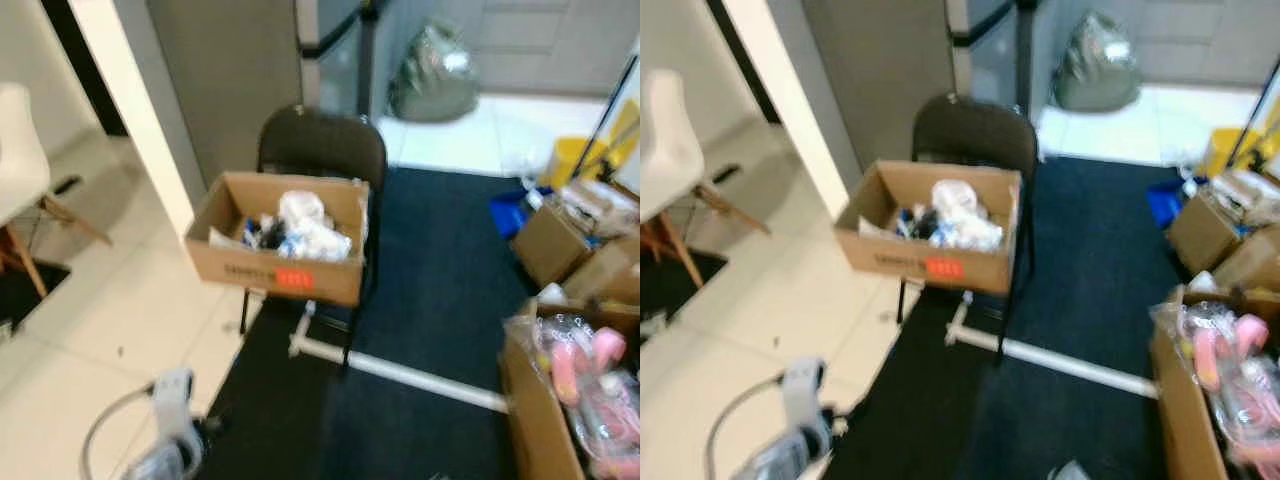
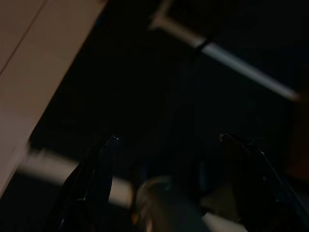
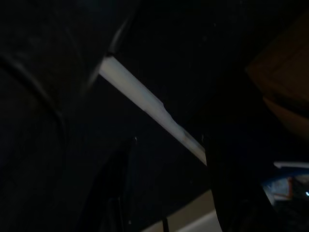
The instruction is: Picking trash to rubbish bin
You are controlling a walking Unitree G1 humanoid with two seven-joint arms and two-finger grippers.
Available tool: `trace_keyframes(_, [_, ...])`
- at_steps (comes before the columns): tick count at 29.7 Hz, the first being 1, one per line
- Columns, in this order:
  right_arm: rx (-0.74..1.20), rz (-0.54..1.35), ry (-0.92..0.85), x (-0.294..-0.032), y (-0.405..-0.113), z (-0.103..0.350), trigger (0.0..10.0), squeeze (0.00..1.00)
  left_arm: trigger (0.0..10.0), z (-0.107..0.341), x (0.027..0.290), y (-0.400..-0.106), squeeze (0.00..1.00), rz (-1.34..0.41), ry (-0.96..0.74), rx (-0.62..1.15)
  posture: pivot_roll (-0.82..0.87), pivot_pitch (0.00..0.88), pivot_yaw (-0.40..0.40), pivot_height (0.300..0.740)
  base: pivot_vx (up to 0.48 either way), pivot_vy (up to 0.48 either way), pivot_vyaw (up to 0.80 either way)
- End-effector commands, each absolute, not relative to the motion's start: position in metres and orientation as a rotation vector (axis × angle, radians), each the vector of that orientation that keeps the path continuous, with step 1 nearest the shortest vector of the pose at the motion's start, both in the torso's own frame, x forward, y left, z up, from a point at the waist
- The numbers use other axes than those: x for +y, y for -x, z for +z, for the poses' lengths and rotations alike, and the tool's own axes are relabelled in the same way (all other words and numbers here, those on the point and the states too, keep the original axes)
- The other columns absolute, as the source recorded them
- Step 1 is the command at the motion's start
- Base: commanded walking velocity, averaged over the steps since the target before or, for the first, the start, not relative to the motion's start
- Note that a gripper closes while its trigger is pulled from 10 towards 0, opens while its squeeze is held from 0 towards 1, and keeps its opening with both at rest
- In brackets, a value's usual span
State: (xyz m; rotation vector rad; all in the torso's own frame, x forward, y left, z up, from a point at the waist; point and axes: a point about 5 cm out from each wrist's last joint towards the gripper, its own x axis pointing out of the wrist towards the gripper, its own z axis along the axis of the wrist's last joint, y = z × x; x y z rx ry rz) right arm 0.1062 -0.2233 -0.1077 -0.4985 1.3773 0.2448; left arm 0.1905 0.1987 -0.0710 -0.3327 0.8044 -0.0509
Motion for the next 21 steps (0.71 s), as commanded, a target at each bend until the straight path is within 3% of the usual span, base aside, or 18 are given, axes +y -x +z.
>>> trace_keyframes(1, [1.365, 0.247, 0.473, -0.217, -0.108, -0.108, 10.0, 0.00, 10.0, -0.073, 0.206, -0.186, 0.00, -0.017, 0.304, 0.823, -0.02, 0.027, 0.081, 0.740, 0.000, 0.000, 0.00])
trace_keyframes(5, [1.345, 0.246, 0.454, -0.227, -0.109, -0.106, 10.0, 0.00, 10.0, -0.089, 0.214, -0.154, 0.00, 0.098, 0.302, 0.930, -0.02, 0.028, 0.079, 0.740, 0.000, 0.000, 0.00])
trace_keyframes(12, [1.329, 0.254, 0.455, -0.215, -0.115, -0.107, 10.0, 0.00, 10.0, -0.103, 0.212, -0.120, 0.00, 0.166, 0.304, 1.054, -0.02, 0.029, 0.078, 0.740, 0.000, 0.000, 0.78])
trace_keyframes(21, [1.335, 0.260, 0.452, -0.213, -0.114, -0.108, 10.0, 0.00, 10.0, -0.111, 0.203, -0.100, 0.00, 0.163, 0.290, 1.136, -0.02, 0.025, 0.076, 0.740, 0.000, 0.000, 0.79])
